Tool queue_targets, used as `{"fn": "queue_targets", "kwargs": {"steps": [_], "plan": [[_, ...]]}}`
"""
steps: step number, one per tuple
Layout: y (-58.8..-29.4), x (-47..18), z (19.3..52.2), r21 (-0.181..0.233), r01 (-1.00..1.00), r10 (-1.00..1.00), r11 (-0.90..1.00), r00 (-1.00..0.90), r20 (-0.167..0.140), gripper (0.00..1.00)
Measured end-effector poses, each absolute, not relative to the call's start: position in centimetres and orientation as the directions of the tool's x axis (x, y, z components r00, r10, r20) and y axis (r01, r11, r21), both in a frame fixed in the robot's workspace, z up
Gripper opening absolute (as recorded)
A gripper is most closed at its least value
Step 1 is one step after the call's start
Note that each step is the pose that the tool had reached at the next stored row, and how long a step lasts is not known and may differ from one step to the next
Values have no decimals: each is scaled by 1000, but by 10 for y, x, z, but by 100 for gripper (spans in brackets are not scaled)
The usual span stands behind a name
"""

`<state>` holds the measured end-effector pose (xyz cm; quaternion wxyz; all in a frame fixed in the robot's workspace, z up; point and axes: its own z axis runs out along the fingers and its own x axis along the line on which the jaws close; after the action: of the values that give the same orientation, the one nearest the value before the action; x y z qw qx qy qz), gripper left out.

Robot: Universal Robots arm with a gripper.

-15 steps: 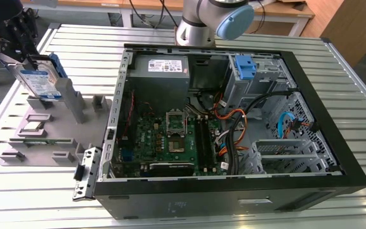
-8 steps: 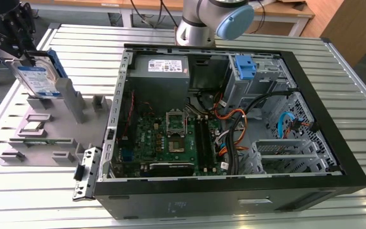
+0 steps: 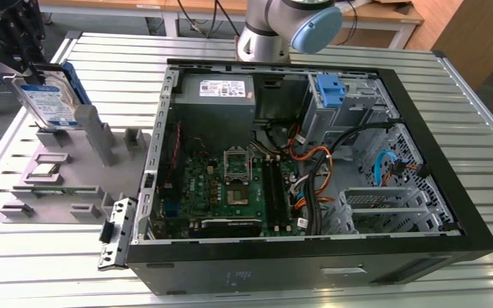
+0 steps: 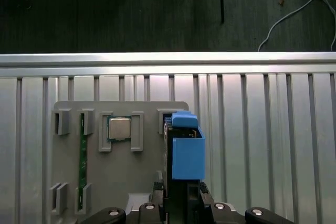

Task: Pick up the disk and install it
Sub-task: 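Pick up the disk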

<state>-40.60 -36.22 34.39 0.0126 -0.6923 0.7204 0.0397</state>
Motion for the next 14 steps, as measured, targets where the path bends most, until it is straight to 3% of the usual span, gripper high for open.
{"fn": "queue_targets", "kwargs": {"steps": [14], "plan": [[-362, -406, 344, 40, -998, -996, 38, -41, -73, 35]]}}
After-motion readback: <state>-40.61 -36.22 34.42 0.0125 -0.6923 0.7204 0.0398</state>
